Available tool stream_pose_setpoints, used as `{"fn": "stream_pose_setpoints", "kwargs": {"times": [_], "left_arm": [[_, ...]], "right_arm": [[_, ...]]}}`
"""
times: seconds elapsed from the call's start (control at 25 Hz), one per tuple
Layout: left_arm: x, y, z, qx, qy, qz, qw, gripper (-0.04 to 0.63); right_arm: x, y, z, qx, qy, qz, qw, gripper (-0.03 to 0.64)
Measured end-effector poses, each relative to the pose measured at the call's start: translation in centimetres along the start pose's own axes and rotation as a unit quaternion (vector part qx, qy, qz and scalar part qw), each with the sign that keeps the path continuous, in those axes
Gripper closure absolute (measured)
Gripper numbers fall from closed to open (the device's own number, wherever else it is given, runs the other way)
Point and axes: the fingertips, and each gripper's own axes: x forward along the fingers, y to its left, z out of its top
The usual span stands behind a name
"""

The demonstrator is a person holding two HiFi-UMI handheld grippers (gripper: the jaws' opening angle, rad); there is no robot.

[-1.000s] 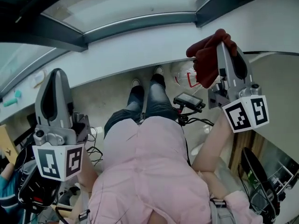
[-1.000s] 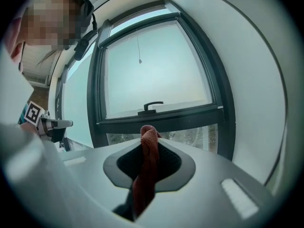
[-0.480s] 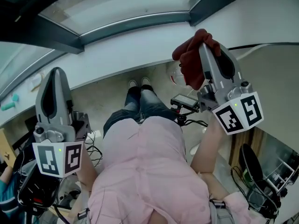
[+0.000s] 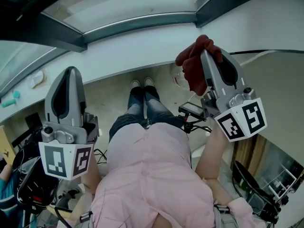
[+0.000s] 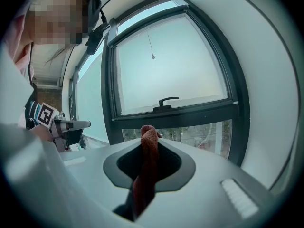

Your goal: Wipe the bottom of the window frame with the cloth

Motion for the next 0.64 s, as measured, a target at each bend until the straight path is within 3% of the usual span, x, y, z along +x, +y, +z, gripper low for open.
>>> {"fn": "stream_pose_setpoints", "kwargs": {"times": [0.64], "left_arm": [[-0.9, -1.9, -0.7, 0.006, -0.017, 0.016, 0.9997, 0.597]], "right_arm": [[-2.1, -0.9, -0.5, -0.016, -0.006, 0.003, 1.000, 0.569]]}}
